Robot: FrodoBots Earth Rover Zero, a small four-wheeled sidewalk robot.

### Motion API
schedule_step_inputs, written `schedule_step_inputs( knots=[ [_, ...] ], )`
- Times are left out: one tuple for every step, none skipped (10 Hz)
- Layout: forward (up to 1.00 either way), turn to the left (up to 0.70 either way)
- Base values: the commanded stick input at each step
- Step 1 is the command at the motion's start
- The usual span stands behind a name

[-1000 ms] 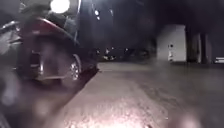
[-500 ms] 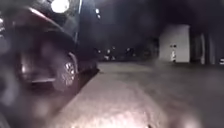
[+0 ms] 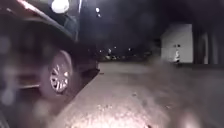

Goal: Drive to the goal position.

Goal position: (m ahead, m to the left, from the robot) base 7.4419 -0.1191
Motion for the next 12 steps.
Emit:
schedule_step_inputs(
  knots=[
    [0.70,0.00],
    [0.70,0.00],
    [0.70,-0.02],
    [0.70,-0.11],
    [0.70,-0.22],
    [0.70,-0.29],
    [0.70,-0.12],
    [0.70,0.00],
    [0.70,0.00],
    [0.70,0.00],
    [0.70,0.00],
    [0.70,0.00]
  ],
)
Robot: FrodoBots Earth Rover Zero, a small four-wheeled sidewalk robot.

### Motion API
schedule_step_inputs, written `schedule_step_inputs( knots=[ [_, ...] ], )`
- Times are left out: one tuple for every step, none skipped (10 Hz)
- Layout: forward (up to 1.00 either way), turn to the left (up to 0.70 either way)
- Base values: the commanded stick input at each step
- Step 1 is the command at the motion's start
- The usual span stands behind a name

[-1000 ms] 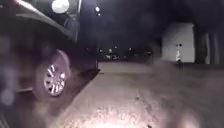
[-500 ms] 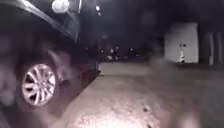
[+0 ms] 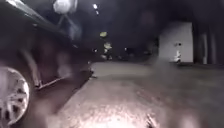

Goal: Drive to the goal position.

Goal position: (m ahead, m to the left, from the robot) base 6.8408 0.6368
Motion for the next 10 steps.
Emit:
schedule_step_inputs(
  knots=[
    [0.70,0.00],
    [0.70,0.00],
    [0.70,0.00],
    [0.70,0.00],
    [0.70,0.00],
    [0.70,0.00],
    [0.70,0.00],
    [0.70,0.00],
    [0.70,0.00],
    [0.70,0.00]
  ],
)
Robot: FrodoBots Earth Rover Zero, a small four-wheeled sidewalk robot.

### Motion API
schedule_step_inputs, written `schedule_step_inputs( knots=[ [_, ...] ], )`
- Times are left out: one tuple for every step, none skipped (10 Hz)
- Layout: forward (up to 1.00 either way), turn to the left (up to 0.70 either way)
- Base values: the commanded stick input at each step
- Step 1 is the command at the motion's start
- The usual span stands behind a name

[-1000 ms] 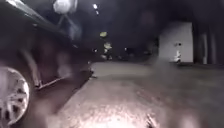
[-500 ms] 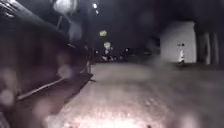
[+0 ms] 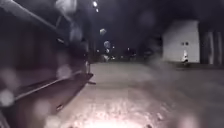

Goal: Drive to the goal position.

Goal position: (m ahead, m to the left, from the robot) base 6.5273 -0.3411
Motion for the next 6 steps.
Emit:
schedule_step_inputs(
  knots=[
    [0.70,0.00],
    [0.70,0.00],
    [0.70,0.00],
    [0.70,0.00],
    [0.70,0.00],
    [0.70,0.00]
  ],
)
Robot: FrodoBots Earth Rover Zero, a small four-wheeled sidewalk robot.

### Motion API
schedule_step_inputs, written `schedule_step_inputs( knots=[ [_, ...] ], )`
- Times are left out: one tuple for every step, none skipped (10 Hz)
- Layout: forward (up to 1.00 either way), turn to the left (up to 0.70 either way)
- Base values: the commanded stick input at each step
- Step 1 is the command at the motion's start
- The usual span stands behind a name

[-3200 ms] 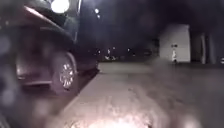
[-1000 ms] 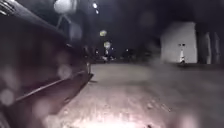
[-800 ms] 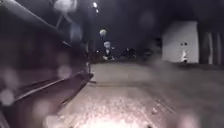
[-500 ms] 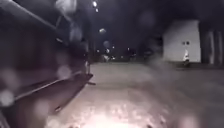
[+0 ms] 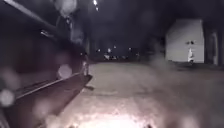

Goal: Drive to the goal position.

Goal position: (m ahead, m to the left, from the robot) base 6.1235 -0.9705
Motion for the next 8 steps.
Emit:
schedule_step_inputs(
  knots=[
    [0.70,0.00],
    [0.70,0.00],
    [0.70,0.00],
    [0.70,0.00],
    [0.70,0.00],
    [0.70,0.00],
    [0.70,0.00],
    [0.70,0.00]
  ],
)
